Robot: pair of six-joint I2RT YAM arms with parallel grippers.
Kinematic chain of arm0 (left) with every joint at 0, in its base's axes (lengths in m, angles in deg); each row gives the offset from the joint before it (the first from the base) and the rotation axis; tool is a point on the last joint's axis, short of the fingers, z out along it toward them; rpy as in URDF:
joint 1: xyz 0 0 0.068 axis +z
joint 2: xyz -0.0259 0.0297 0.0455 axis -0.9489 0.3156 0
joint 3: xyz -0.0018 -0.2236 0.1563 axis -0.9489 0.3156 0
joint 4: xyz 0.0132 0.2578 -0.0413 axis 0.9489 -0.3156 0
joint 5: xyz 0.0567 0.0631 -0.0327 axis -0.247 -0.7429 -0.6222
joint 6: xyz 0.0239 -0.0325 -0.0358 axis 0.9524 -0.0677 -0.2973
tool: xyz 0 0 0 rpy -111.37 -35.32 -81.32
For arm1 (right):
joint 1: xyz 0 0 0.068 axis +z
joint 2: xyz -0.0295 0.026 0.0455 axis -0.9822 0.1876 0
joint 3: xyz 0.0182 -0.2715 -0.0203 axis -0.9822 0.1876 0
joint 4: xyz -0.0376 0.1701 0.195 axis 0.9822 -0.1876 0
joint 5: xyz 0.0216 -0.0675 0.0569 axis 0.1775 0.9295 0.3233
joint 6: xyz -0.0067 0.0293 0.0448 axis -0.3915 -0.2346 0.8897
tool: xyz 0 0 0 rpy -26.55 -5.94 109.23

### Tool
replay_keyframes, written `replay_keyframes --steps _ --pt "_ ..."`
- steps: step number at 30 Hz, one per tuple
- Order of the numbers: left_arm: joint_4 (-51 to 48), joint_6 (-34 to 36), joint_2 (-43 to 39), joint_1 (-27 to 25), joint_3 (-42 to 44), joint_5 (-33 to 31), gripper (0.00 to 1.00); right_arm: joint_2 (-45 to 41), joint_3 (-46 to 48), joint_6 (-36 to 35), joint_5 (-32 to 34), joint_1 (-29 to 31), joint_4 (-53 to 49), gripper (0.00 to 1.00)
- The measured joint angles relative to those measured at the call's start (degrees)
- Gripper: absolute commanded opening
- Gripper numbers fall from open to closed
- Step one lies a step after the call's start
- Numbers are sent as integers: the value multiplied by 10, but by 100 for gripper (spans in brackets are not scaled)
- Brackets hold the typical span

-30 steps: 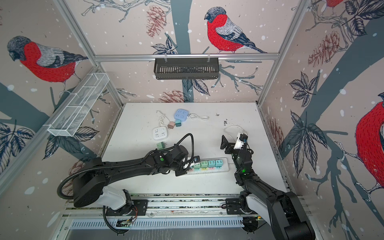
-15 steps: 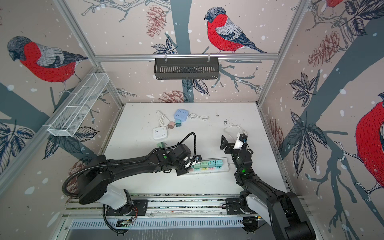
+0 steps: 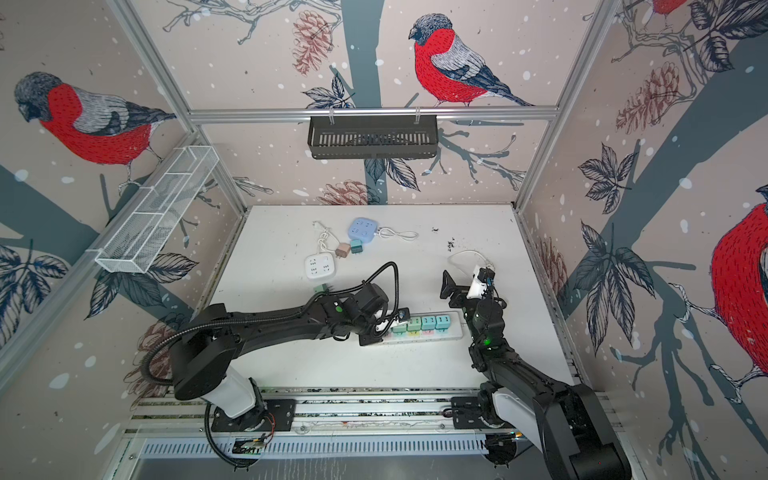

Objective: Insert the plug
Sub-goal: 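Lower the teal adapter into the socket beside the green adapters with the left gripper, then open the left gripper and raise it away from the power strip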

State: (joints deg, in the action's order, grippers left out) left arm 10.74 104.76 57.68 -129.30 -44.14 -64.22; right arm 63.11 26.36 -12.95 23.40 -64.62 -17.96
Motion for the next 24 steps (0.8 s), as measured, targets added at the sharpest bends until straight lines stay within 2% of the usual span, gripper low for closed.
replay_keyframes --steps 20,21,22,24 --pt "-92 26 85 50 -90 104 0 -2 1 -2 0 1 0 100" --pt "-97 28 88 50 -94 108 4 -2 1 -2 0 1 0 100" --pt "-103 29 92 51 -99 111 14 -2 2 -2 0 1 0 100" --pt "-113 30 97 52 -108 113 27 -2 2 -2 0 1 0 100"
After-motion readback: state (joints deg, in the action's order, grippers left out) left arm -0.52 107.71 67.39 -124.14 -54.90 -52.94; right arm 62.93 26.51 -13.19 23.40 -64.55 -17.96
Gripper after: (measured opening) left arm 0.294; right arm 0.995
